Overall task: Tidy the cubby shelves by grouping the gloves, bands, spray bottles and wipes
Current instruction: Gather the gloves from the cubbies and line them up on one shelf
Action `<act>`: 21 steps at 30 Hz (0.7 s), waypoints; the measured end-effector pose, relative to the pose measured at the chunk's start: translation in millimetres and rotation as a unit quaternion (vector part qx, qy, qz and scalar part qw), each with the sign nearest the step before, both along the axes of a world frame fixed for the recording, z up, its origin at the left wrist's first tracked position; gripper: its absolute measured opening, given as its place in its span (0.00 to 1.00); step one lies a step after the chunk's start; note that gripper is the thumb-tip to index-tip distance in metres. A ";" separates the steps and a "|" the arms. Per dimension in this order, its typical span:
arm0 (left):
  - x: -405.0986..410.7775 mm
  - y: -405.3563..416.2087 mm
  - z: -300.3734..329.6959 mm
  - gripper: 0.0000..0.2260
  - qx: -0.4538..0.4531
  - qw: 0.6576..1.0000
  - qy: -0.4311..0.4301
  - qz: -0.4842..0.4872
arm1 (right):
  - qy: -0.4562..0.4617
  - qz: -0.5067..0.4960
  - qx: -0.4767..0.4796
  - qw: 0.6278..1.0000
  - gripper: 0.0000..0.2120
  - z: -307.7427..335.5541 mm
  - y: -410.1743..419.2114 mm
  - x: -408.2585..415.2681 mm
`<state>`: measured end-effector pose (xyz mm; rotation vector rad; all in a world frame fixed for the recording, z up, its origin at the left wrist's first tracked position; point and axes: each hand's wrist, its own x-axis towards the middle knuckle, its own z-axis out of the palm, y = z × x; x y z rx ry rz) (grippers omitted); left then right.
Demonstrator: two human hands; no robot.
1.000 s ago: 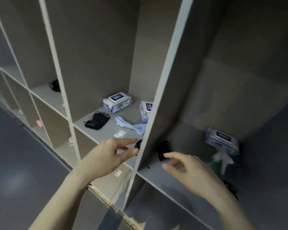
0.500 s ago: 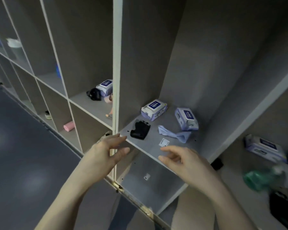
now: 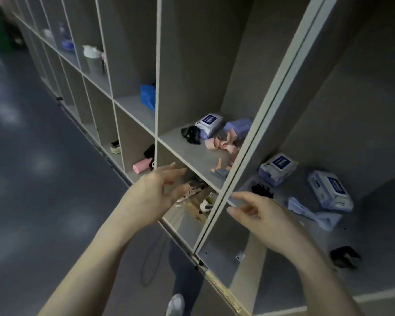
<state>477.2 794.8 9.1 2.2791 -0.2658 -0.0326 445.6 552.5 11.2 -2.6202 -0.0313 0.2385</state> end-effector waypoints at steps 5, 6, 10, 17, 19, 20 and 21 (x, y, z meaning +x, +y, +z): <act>57.9 27.3 -14.0 0.29 0.011 1.000 0.006 -0.008 | 0.037 0.017 -0.015 0.999 0.26 -24.8 34.7 64.2; 73.8 32.8 -15.4 0.32 0.006 1.000 0.015 -0.014 | 0.040 0.020 -0.024 0.999 0.27 -27.9 39.8 78.7; 148.9 53.6 -20.5 0.38 -0.046 0.998 0.042 -0.022 | 0.017 0.011 -0.038 0.999 0.26 -32.8 56.8 150.8; 279.7 50.2 -70.5 0.40 -0.001 0.990 0.090 -0.108 | 0.071 -0.014 -0.108 0.992 0.37 -94.1 67.3 260.4; 313.6 44.0 -90.5 0.40 -0.008 0.981 0.144 -0.131 | 0.113 -0.026 -0.142 0.983 0.40 -116.0 59.2 278.2; 330.3 41.4 -100.4 0.40 -0.012 0.974 0.177 -0.142 | 0.128 -0.030 -0.157 0.979 0.41 -126.2 55.1 284.9; 346.5 38.8 -110.3 0.39 -0.015 0.966 0.209 -0.151 | 0.139 -0.033 -0.173 0.975 0.42 -135.4 51.2 290.4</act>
